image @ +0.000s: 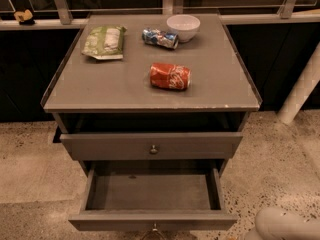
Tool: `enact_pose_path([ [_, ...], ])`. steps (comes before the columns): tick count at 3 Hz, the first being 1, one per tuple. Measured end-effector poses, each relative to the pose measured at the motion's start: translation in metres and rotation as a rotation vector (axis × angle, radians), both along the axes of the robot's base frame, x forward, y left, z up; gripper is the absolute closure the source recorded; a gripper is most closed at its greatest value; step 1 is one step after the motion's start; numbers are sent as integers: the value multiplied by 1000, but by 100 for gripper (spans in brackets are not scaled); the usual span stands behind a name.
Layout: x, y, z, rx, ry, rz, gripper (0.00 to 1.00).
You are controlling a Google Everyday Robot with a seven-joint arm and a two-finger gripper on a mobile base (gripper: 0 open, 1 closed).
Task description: Close middle drawer
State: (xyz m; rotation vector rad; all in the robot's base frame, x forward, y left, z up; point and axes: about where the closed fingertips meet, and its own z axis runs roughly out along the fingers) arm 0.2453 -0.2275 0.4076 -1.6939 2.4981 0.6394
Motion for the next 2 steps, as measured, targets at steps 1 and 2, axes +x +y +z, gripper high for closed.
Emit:
enact_pose_path([
  [1,12,10,-19,7,14,11,0],
  [2,32,20,-33,15,0,-19,0],
])
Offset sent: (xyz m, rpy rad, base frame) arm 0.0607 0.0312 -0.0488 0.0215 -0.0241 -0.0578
